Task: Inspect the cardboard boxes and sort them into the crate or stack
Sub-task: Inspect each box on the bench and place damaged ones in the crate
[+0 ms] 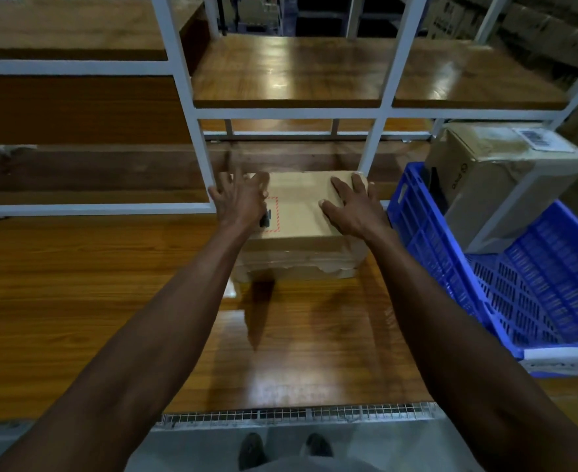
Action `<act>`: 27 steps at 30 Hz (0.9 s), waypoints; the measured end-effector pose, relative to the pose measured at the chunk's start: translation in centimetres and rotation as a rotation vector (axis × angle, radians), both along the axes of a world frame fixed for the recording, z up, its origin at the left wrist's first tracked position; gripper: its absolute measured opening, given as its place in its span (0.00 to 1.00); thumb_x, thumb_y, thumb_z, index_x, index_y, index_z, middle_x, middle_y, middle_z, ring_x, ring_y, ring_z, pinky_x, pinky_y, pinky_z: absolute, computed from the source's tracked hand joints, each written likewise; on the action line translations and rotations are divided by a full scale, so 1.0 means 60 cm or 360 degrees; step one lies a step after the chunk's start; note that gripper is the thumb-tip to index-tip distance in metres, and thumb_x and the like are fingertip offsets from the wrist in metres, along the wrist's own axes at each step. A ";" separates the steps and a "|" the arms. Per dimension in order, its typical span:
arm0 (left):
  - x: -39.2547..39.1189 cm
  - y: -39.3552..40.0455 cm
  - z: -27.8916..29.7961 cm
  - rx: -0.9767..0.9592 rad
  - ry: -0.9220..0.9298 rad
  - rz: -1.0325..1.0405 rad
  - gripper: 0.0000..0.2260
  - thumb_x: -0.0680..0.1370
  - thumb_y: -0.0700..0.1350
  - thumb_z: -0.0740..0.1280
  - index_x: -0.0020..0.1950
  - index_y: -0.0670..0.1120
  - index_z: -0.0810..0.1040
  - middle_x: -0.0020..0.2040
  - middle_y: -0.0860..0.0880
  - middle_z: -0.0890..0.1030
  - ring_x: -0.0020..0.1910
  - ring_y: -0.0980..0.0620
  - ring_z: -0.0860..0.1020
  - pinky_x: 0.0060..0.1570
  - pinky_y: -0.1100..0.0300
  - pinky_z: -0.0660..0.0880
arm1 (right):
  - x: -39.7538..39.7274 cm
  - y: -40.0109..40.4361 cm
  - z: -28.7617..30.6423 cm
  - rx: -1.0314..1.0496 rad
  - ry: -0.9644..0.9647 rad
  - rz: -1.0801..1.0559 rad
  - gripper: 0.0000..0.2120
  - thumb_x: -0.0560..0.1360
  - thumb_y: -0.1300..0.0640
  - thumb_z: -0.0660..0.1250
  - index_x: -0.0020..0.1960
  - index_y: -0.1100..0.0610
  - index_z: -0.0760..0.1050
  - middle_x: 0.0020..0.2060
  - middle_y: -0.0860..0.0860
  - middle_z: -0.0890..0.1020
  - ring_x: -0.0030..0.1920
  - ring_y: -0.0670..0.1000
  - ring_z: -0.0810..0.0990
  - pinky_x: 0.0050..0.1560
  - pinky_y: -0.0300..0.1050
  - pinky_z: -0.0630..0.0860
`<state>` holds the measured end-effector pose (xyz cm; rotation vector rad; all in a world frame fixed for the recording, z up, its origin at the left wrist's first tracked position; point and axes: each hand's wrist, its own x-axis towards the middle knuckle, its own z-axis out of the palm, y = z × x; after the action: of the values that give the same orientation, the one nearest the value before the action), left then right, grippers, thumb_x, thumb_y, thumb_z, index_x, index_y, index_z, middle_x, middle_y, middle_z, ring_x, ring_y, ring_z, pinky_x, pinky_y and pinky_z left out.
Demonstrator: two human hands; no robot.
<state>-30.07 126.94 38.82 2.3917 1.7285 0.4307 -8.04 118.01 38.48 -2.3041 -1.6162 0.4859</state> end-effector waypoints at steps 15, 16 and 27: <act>0.003 0.037 0.002 -0.0327 0.0133 -0.0236 0.29 0.79 0.68 0.62 0.79 0.59 0.67 0.82 0.47 0.61 0.80 0.37 0.58 0.73 0.40 0.57 | -0.026 0.073 0.035 -0.0401 -0.0182 0.0106 0.36 0.78 0.34 0.66 0.81 0.44 0.61 0.80 0.60 0.61 0.77 0.68 0.62 0.75 0.68 0.63; 0.001 0.037 0.005 -0.0337 0.0141 -0.0238 0.29 0.79 0.68 0.62 0.79 0.59 0.67 0.82 0.47 0.61 0.80 0.36 0.58 0.73 0.40 0.57 | -0.036 0.069 0.035 -0.0395 -0.0147 0.0126 0.37 0.77 0.34 0.67 0.81 0.43 0.61 0.80 0.59 0.59 0.77 0.67 0.62 0.75 0.68 0.63; -0.004 -0.039 -0.003 -0.0250 0.0113 -0.0283 0.27 0.79 0.66 0.64 0.77 0.60 0.70 0.78 0.48 0.68 0.76 0.38 0.63 0.70 0.36 0.61 | -0.046 0.031 0.018 -0.0286 0.0010 0.0084 0.37 0.79 0.31 0.63 0.83 0.40 0.56 0.84 0.55 0.48 0.83 0.66 0.44 0.78 0.71 0.44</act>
<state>-30.34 124.60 38.62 2.4453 1.4977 0.1806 -10.78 119.87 39.56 -2.3882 -1.6976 0.6755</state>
